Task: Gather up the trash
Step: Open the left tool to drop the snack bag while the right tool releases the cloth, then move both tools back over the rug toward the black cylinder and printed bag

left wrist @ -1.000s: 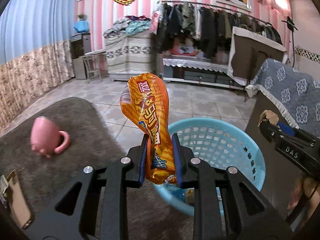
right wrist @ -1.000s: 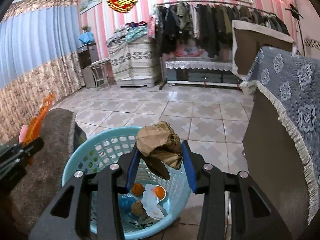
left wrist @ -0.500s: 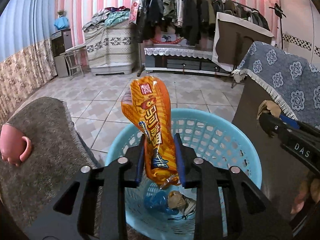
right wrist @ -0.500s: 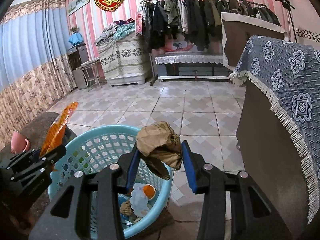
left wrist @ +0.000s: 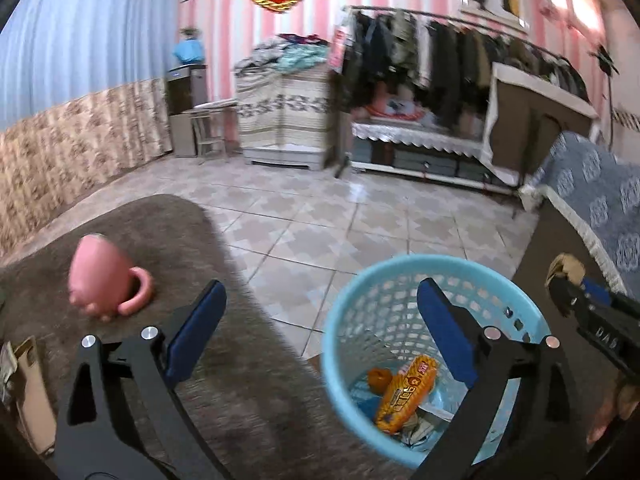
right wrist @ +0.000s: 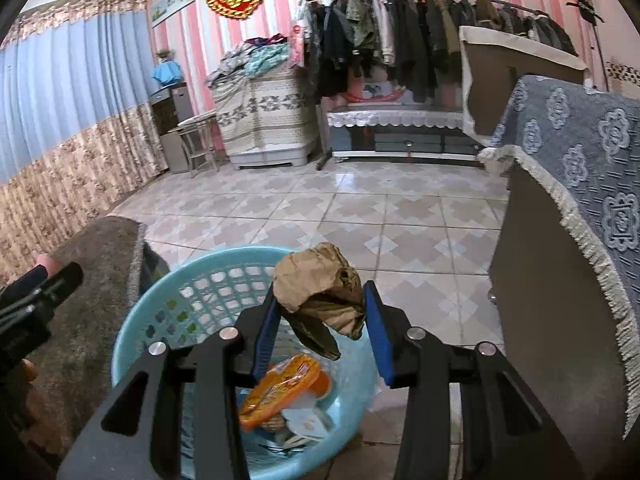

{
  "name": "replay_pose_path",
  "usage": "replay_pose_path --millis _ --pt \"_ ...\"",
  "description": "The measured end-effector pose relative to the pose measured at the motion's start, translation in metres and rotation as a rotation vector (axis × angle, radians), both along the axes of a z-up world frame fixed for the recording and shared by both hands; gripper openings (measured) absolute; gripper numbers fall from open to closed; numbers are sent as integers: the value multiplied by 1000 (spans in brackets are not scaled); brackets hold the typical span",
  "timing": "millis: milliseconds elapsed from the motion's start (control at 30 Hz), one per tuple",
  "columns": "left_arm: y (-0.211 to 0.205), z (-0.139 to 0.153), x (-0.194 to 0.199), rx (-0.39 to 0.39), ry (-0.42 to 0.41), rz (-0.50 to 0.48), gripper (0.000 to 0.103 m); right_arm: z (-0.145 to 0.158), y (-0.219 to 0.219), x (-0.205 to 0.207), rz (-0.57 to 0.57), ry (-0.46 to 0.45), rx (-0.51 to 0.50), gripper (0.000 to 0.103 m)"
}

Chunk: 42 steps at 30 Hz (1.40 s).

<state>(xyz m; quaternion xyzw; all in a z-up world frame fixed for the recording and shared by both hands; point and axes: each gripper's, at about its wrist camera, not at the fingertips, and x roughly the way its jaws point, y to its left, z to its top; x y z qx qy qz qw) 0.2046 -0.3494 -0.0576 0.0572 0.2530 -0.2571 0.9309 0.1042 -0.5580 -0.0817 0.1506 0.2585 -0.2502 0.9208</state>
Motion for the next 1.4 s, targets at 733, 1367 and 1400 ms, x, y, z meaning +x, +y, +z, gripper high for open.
replay_pose_path --millis 733,1367,1400 --pt "136 31 -19 -9 -83 276 97 8 55 37 113 15 -61 89" --pt "290 44 -57 -25 -63 517 97 51 157 19 409 -94 -180 98" --pt "297 44 -57 -27 -58 527 97 52 164 19 430 -94 -176 98"
